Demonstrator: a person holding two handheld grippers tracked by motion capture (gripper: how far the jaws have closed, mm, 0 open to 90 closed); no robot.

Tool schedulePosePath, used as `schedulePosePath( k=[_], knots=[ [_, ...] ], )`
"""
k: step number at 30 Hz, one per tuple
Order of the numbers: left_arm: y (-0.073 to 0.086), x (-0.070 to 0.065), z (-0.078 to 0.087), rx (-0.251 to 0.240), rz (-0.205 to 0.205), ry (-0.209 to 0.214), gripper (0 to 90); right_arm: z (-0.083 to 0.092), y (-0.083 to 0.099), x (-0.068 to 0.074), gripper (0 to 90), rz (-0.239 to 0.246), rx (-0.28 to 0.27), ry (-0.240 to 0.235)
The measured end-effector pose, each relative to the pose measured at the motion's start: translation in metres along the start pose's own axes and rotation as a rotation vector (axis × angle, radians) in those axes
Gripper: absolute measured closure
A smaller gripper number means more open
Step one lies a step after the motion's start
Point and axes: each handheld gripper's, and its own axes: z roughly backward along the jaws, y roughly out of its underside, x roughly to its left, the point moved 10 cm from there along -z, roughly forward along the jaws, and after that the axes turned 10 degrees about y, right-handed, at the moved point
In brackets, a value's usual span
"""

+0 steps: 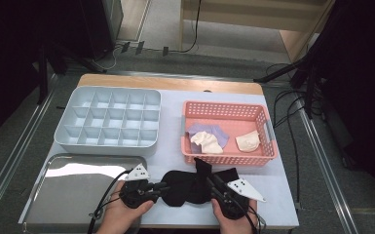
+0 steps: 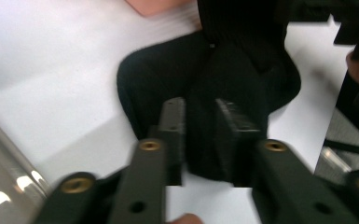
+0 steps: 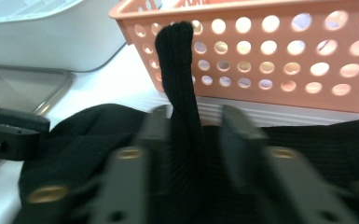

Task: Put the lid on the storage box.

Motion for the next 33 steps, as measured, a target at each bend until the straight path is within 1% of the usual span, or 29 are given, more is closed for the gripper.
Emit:
schedulePosePath(
  k=[1,2,3,5,6,7,8,9,10,12,13,14,15,17,18,19,20,22,23,24,25,26,27,28,29,30,31,32,33],
  knots=[
    [0.001,0.0,0.0,0.011,-0.006,-0.003,86.2,0.001,0.0,-0.001,84.0,-0.02,0.004,-0.001],
    [0.002,0.0,-0.001,0.02,-0.009,-0.002,89.3,0.002,0.0,-0.002,86.3,-0.027,0.007,0.001],
    [0.004,0.0,-0.002,0.028,-0.01,-0.001,90.0,0.003,-0.002,-0.005,87.1,-0.024,-0.005,0.003],
    [0.004,0.001,-0.002,0.033,-0.013,-0.004,90.0,0.008,-0.001,-0.011,87.3,-0.054,-0.008,0.011],
    [0.004,0.0,-0.002,0.033,-0.012,-0.002,90.0,0.01,-0.001,-0.014,87.3,-0.073,-0.01,0.008],
    [0.004,0.0,-0.002,0.034,-0.013,-0.003,90.0,0.014,0.001,-0.018,87.3,-0.108,-0.01,0.009],
    [0.005,0.0,-0.002,0.039,-0.016,-0.006,90.0,0.016,0.003,-0.021,87.4,-0.129,-0.005,0.012],
    [0.005,0.0,-0.002,0.041,-0.016,-0.004,90.0,0.018,0.006,-0.025,87.4,-0.161,0.006,0.021],
    [0.005,0.0,-0.002,0.045,-0.018,-0.004,90.0,0.02,0.01,-0.03,87.4,-0.199,0.015,0.027],
    [0.006,0.001,-0.002,0.048,-0.018,-0.013,90.0,0.024,0.021,-0.037,87.1,-0.287,0.055,0.031],
    [0.005,0.001,-0.002,0.043,-0.015,-0.008,90.0,0.025,0.025,-0.041,85.8,-0.317,0.079,0.036],
    [0.005,0.001,-0.001,0.041,-0.014,-0.008,90.0,0.026,0.027,-0.045,80.5,-0.321,0.086,0.05],
    [0.003,0.001,0.0,0.03,-0.012,-0.012,90.0,0.027,0.026,-0.048,76.9,-0.311,0.078,0.07],
    [0.0,0.001,0.003,-0.001,-0.003,-0.009,90.0,0.029,0.019,-0.055,71.6,-0.29,0.041,0.096],
    [-0.002,0.0,0.004,-0.017,-0.003,0.001,88.6,0.03,0.016,-0.058,69.8,-0.274,0.022,0.109],
    [-0.004,-0.002,0.005,-0.033,-0.001,0.012,86.7,0.031,0.013,-0.061,68.9,-0.25,0.007,0.128],
    [-0.006,-0.004,0.006,-0.045,-0.01,0.021,85.5,0.031,0.01,-0.063,68.8,-0.228,-0.012,0.137],
    [-0.007,-0.007,0.006,-0.054,-0.018,0.026,84.5,0.032,0.007,-0.065,68.8,-0.186,-0.03,0.169],
    [-0.007,-0.009,0.005,-0.058,-0.025,0.032,83.7,0.033,0.004,-0.064,69.0,-0.165,-0.044,0.181],
    [-0.008,-0.011,0.004,-0.06,-0.032,0.033,82.9,0.034,0.001,-0.06,70.1,-0.143,-0.063,0.176],
    [-0.007,-0.013,0.003,-0.06,-0.038,0.034,81.7,0.035,-0.001,-0.053,72.0,-0.118,-0.07,0.162],
    [-0.007,-0.015,0.001,-0.053,-0.045,0.039,79.5,0.035,-0.001,-0.045,75.0,-0.084,-0.068,0.14],
    [-0.006,-0.016,0.0,-0.05,-0.049,0.041,77.5,0.034,0.001,-0.03,78.6,-0.058,-0.056,0.086],
    [-0.006,-0.018,-0.002,-0.052,-0.054,0.045,75.8,0.032,0.003,-0.021,81.4,-0.05,-0.045,0.053],
    [-0.006,-0.021,-0.003,-0.052,-0.059,0.052,73.9,0.03,0.006,-0.009,84.3,-0.032,-0.026,0.01],
    [-0.007,-0.022,-0.004,-0.054,-0.067,0.055,72.2,0.028,0.011,0.002,86.8,-0.022,-0.002,-0.021],
    [-0.007,-0.024,-0.004,-0.055,-0.071,0.057,70.1,0.025,0.015,0.012,88.2,0.0,0.012,-0.052],
    [-0.007,-0.025,-0.004,-0.055,-0.076,0.065,68.8,0.021,0.019,0.021,89.7,0.016,0.033,-0.071],
    [-0.007,-0.026,-0.005,-0.052,-0.078,0.07,67.8,0.018,0.024,0.029,89.9,0.03,0.062,-0.08]
  ],
)
